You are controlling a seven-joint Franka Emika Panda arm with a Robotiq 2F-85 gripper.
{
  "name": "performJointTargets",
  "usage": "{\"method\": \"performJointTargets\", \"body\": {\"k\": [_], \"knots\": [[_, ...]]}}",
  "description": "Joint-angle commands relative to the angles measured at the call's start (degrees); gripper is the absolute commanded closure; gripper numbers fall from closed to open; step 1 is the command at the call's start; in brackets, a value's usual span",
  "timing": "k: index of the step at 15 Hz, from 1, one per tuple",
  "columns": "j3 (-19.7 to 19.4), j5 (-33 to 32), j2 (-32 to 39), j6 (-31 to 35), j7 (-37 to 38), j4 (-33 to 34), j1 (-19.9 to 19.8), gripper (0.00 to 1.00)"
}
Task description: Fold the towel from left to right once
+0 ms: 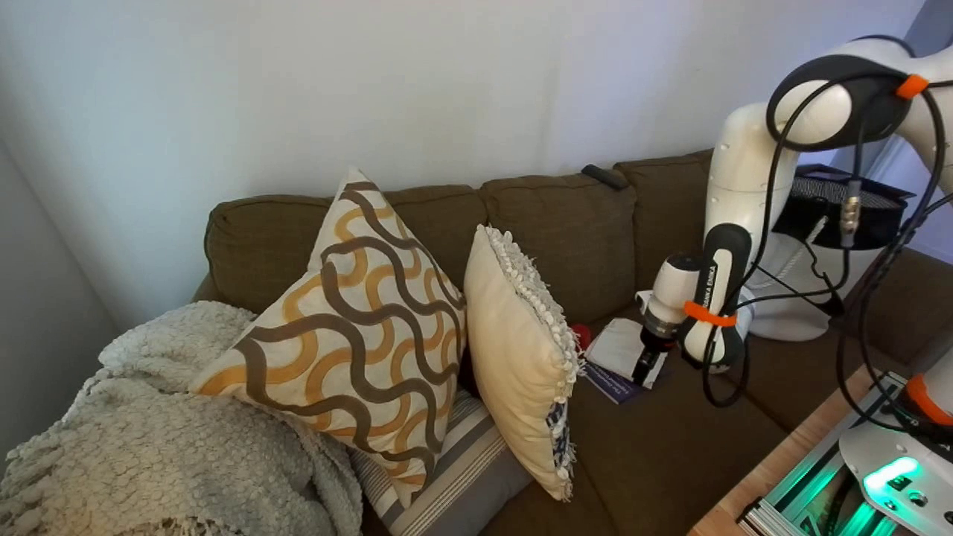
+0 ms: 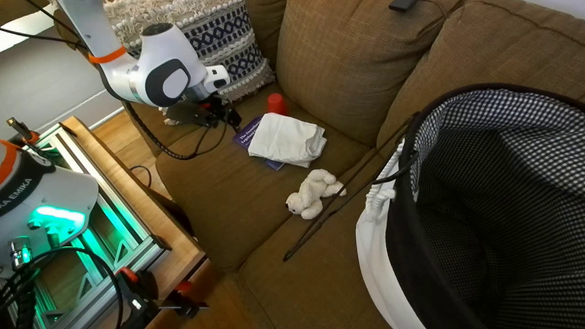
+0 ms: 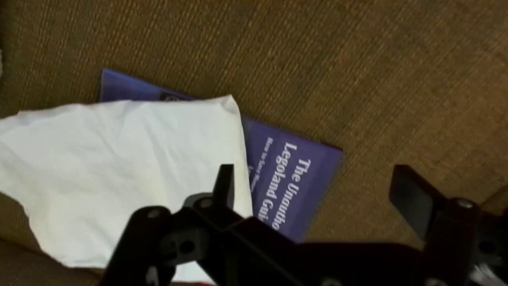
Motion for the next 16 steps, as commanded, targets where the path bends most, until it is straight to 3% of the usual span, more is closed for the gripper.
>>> {"method": "performJointTargets", "body": {"k": [1,2,6,7,11,16], "knots": [[3.4,2.7,9.2,-1.2,-2.1,8.2,-6.1,0.0],[1.0,3.5,5.4,-0.2,-2.2,3.8,-1.7,0.0],[1.4,3.7,6.7,-0.2,-2.4,5.2,-2.3,0.0],[0.3,4.9,7.5,2.0,-1.6,5.5,-0.1,0.0],[-4.3,8.9,14.0,0.9,-1.1,12.9,4.9,0.0],[-5.9,11.1,20.1,0.4,-0.7,20.1,7.9,0.0]]}}
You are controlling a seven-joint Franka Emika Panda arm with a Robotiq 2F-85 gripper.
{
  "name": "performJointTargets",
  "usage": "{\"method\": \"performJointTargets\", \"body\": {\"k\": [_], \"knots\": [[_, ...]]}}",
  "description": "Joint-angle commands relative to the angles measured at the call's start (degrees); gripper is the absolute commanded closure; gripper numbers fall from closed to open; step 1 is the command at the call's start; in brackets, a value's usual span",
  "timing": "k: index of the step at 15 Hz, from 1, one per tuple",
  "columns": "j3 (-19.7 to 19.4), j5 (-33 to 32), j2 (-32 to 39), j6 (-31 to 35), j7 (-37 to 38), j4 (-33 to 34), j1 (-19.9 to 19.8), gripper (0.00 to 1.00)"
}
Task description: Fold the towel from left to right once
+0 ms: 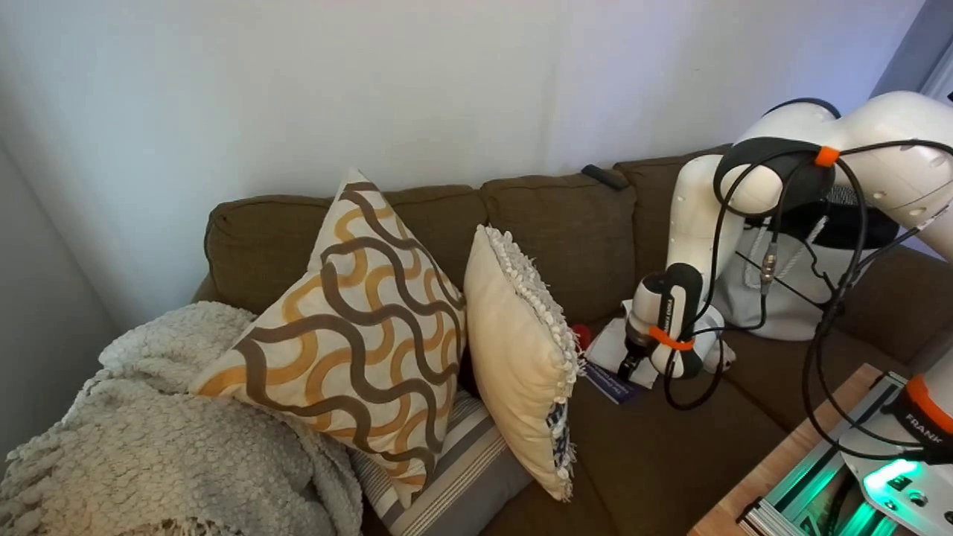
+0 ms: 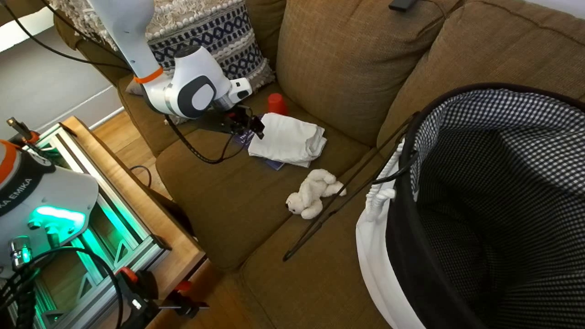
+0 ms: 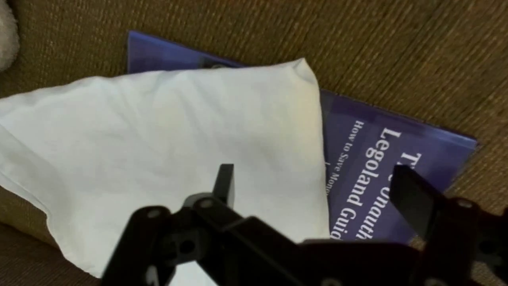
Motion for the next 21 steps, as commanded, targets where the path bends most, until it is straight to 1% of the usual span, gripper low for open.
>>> {"method": "performJointTargets", "body": {"k": [1,3,4,5,6,9,11,13,14,15,18,21], "knots": [[-1.7,2.7,6.1,-0.2,0.1,6.0,3.3,0.01],[-3.3,4.3,8.8,-0.3,0.8,8.3,5.8,0.07],[-4.2,5.3,9.8,-0.3,1.3,9.0,6.9,0.17],[-4.7,6.0,10.6,-0.2,1.7,9.6,7.5,0.32],[-5.1,6.5,11.0,-0.4,1.8,9.9,8.0,0.32],[-5.1,7.3,11.2,0.1,2.0,9.9,8.8,0.57],[-4.1,6.7,9.4,0.9,1.4,8.3,7.9,0.72],[-3.9,6.5,7.8,1.5,1.3,6.7,7.7,0.86],[-4.0,6.6,7.1,1.7,1.3,6.1,7.6,0.95],[-4.2,6.8,6.4,2.0,1.4,5.3,7.7,0.99],[-4.3,7.2,4.2,2.6,1.6,3.1,7.6,1.0],[0.0,3.5,-1.8,1.8,-0.9,-0.9,1.9,0.99]]}}
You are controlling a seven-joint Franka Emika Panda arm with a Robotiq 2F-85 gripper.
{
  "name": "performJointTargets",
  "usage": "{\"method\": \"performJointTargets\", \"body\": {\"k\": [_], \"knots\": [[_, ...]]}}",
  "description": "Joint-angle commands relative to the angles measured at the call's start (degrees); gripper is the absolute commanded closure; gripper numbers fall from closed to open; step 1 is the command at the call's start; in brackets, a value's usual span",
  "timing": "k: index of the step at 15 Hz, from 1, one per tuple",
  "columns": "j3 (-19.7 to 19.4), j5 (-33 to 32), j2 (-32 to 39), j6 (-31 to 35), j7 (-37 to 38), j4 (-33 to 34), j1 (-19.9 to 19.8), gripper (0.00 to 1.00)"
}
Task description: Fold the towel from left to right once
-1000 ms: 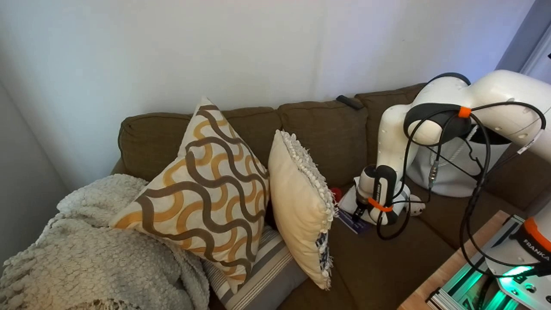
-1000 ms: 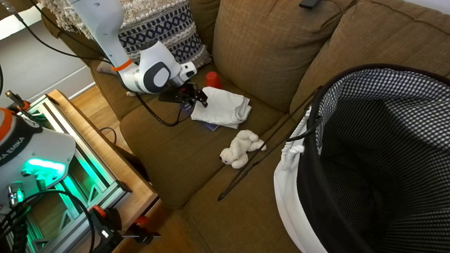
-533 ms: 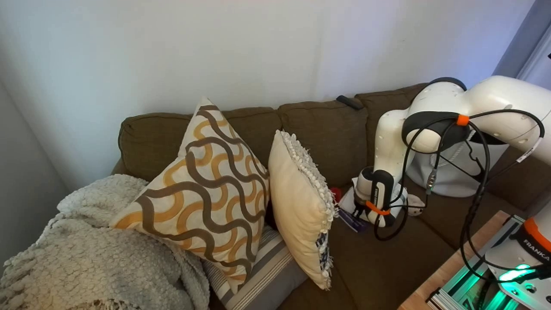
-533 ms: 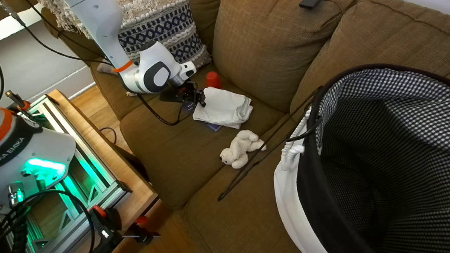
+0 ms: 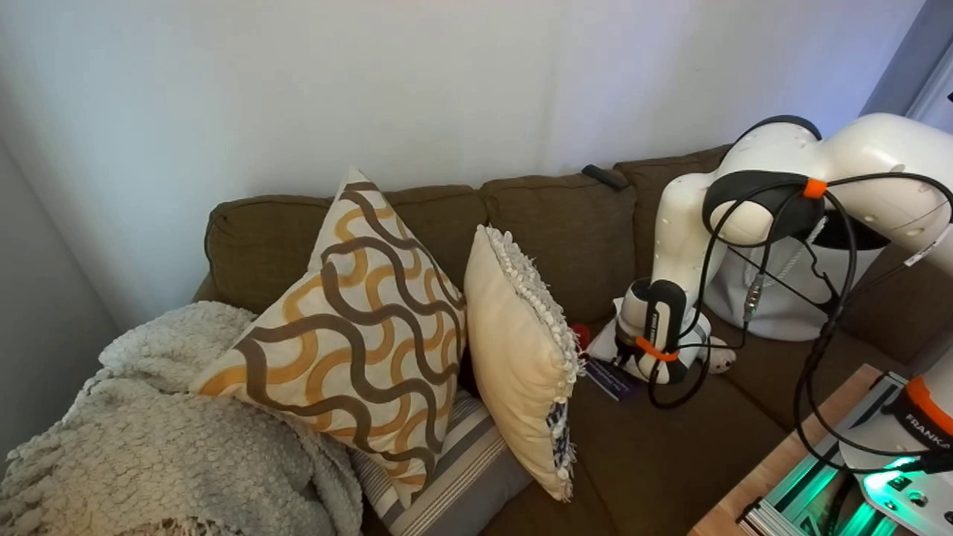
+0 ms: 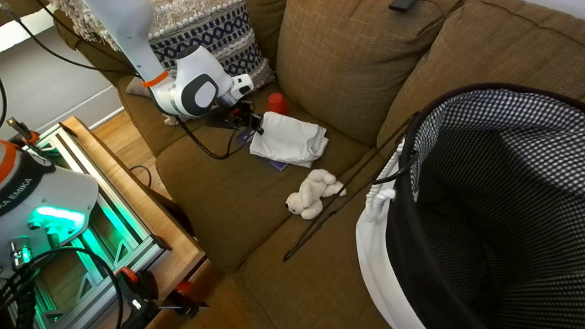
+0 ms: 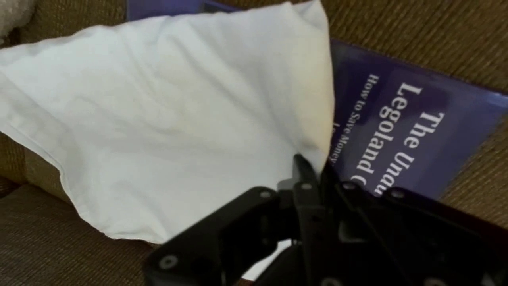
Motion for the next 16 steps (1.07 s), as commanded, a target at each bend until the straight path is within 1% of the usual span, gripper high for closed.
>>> {"method": "performJointTargets", "body": {"k": [1,3,5,6,8,10,11,13,16], "knots": [[6.0,-4.5,-8.8,0.9,-3.8,-7.4,-7.9,0.99],[10.9,-8.7,-12.4,0.8,-6.5,-10.1,-13.7,0.99],[12.6,-10.0,-14.7,-0.6,-6.7,-12.3,-16.4,0.99],[12.3,-9.7,-15.3,-0.7,-6.4,-12.9,-17.1,0.99],[10.5,-8.6,-16.1,-0.4,-6.1,-13.2,-18.2,0.99],[7.3,-6.8,-15.7,-0.6,-5.4,-12.2,-17.2,0.99],[5.0,-5.5,-14.8,-1.0,-4.8,-11.2,-15.5,0.99],[2.5,-4.0,-12.7,-0.7,-4.5,-8.8,-14.1,0.99],[0.7,-2.6,-11.0,-1.6,-4.2,-5.5,-13.1,0.99]]}}
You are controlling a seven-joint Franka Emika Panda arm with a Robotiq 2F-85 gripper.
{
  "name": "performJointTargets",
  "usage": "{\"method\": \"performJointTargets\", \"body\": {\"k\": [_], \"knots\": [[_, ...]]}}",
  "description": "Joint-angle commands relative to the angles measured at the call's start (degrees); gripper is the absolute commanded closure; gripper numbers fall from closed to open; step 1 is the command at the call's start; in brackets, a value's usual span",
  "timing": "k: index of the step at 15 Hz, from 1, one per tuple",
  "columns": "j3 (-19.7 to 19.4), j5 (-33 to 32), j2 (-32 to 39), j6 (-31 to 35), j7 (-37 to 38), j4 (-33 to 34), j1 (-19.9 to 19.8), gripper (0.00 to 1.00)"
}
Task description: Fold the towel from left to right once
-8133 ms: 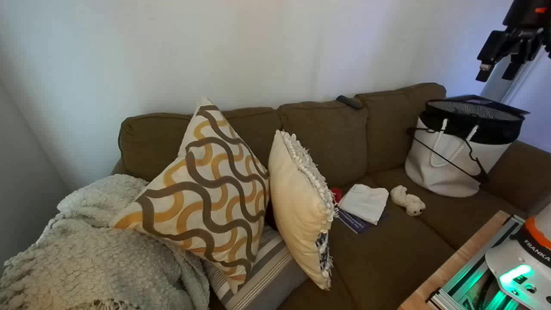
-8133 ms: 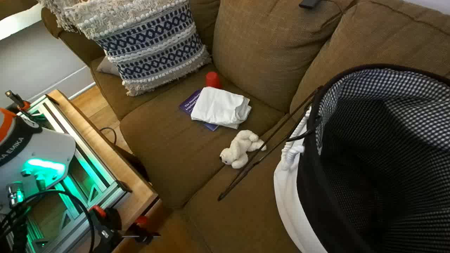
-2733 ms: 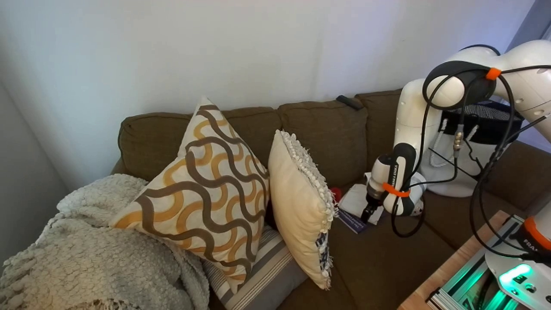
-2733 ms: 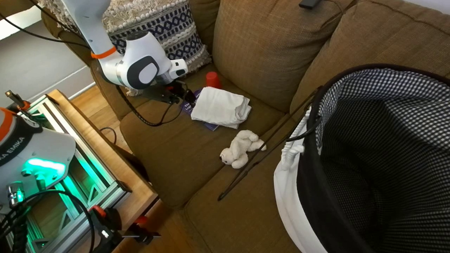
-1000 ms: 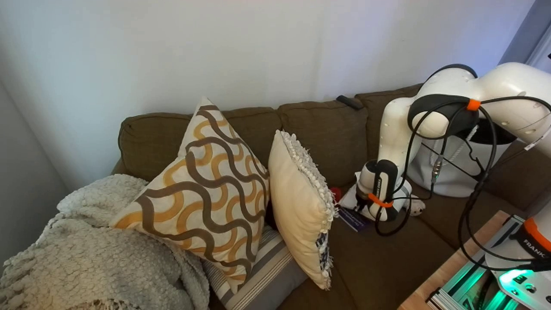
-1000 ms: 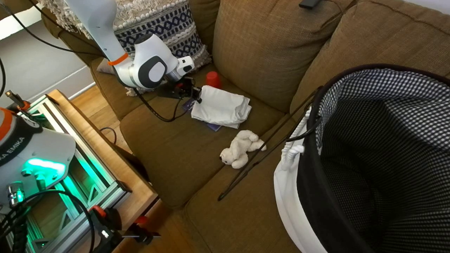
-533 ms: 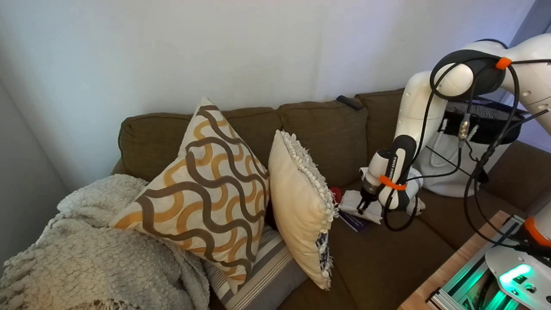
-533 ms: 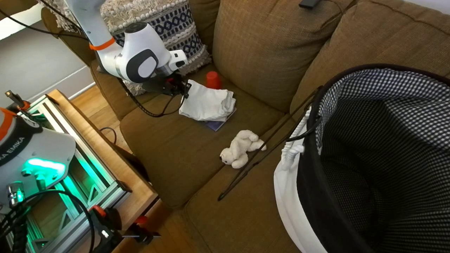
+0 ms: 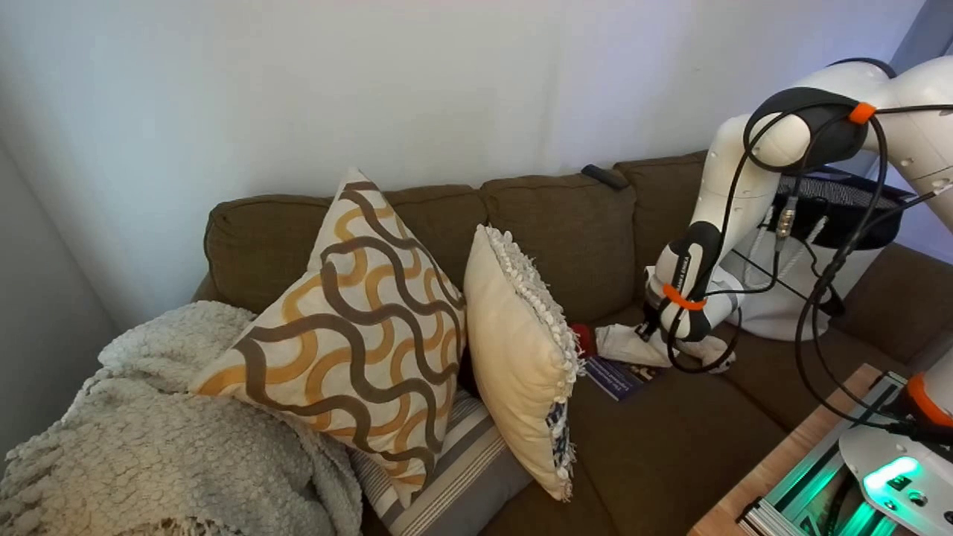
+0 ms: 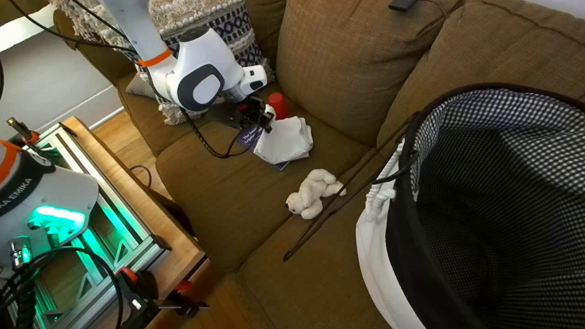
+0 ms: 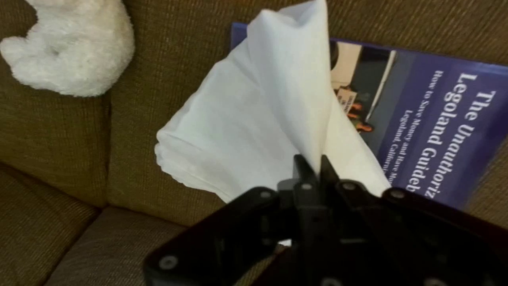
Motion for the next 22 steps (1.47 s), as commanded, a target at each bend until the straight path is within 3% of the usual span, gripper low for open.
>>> {"method": "performJointTargets", "body": {"k": [1,8,15,16,17,22], "knots": [[-2.5,2.3,3.5,-2.0,1.0,4.9,2.7,0.99],[-9.8,3.2,12.3,-13.6,5.5,18.4,8.2,0.99],[-11.4,-1.1,19.8,-26.7,11.4,32.2,6.3,0.99],[-11.2,-1.8,21.1,-28.4,12.0,34.2,6.0,0.69],[-11.2,-2.7,22.3,-29.6,12.8,35.9,5.8,0.69],[-12.8,-4.4,28.0,-29.8,19.6,42.2,6.4,0.32]]}}
